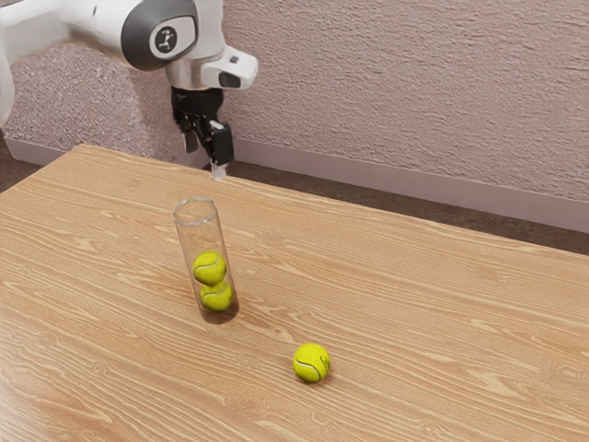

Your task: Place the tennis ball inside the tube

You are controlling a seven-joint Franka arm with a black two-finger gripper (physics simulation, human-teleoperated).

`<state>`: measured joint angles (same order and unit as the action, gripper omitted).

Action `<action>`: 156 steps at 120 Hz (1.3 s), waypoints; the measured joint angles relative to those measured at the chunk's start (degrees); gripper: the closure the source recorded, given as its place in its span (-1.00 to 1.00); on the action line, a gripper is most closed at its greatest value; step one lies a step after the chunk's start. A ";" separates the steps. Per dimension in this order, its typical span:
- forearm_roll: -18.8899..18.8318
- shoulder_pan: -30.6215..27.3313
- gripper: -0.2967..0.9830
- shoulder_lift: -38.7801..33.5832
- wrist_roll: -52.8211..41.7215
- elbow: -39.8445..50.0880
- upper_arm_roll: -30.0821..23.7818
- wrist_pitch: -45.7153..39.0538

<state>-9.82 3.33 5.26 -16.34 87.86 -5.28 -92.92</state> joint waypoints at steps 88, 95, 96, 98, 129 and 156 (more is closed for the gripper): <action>17.27 4.22 -0.53 7.99 -13.69 16.31 -6.38 -9.95; 17.59 4.65 -0.54 7.88 -13.92 19.14 -6.77 -14.52; 17.64 4.68 -0.54 7.88 -13.90 19.45 -6.87 -15.13; 17.73 4.70 -0.54 7.89 -13.82 20.01 -7.12 -16.30; 19.29 4.47 -0.54 10.48 -10.29 26.16 -9.27 -28.04; 19.24 4.22 -0.54 14.89 -8.00 26.38 -8.89 -33.79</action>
<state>9.42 7.56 20.15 -24.34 114.24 -14.17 -126.71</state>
